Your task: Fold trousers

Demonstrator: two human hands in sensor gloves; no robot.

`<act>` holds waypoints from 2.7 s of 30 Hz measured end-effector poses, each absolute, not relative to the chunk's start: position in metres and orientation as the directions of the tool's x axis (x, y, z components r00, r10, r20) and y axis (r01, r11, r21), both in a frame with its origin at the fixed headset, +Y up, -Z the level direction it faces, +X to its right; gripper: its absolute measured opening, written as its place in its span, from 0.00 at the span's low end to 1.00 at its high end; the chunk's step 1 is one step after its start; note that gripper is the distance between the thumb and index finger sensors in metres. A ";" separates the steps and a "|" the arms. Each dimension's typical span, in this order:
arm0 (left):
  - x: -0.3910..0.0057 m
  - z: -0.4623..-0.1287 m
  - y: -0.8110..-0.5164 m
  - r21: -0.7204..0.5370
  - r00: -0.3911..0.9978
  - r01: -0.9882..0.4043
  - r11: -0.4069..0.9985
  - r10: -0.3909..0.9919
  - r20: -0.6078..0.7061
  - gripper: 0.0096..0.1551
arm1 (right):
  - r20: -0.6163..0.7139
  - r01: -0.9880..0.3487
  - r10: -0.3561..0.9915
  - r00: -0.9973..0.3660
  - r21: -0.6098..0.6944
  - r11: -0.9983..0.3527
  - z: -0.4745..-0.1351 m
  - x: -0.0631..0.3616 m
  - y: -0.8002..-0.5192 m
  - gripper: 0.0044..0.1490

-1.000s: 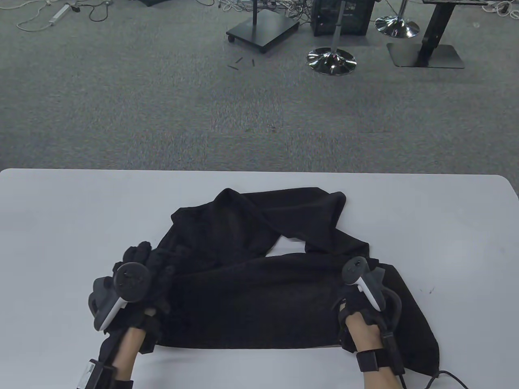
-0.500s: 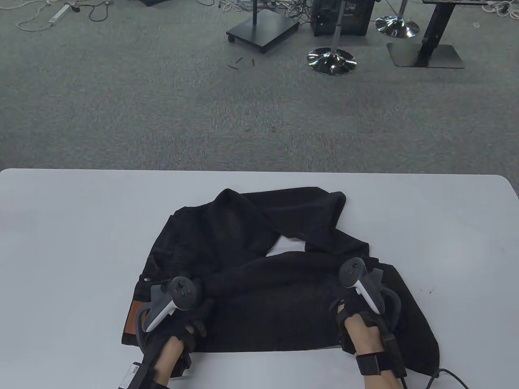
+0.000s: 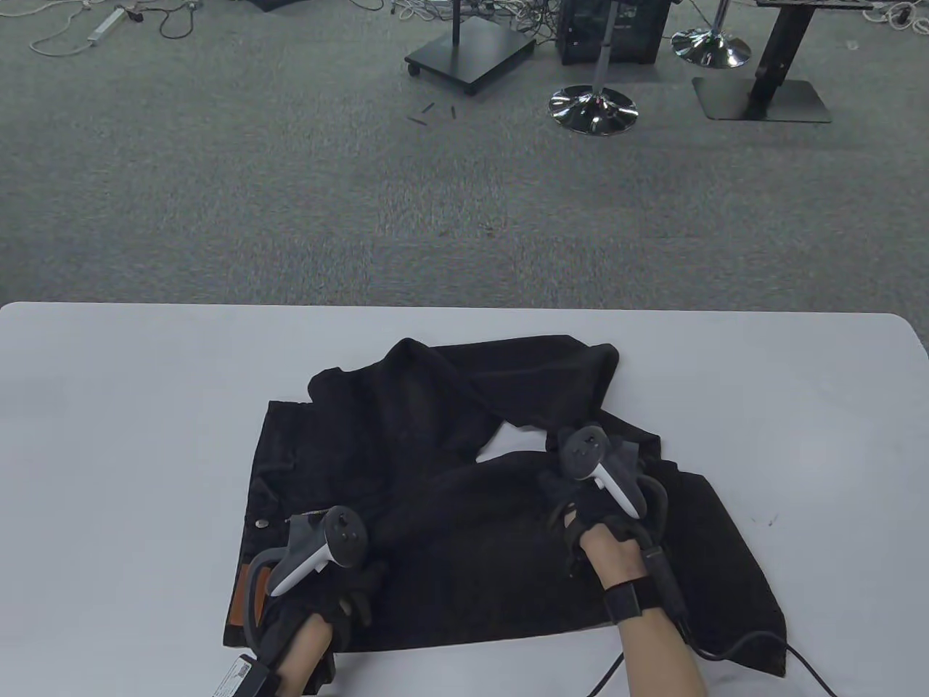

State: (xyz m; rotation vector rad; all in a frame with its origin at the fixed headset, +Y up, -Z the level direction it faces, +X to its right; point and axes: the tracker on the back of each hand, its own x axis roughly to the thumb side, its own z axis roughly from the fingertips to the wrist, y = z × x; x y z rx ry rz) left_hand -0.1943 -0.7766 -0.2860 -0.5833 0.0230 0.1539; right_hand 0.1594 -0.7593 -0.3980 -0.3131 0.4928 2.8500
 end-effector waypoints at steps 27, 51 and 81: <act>-0.277 -0.296 -0.784 -0.438 0.945 -0.256 0.862 0.128 -0.300 0.43 | -0.613 -0.525 0.258 -0.747 0.306 -0.794 -0.406 0.272 -0.736 0.45; -0.252 -0.306 -0.799 -0.486 0.955 -0.277 0.829 0.180 -0.237 0.43 | -0.341 -0.648 0.552 -0.761 0.356 -0.673 -0.416 0.233 -0.761 0.35; -0.285 -0.297 -0.791 -0.437 0.915 -0.366 0.822 0.231 -0.331 0.43 | -0.503 -0.364 0.124 -0.855 0.412 -0.835 -0.367 0.297 -0.769 0.42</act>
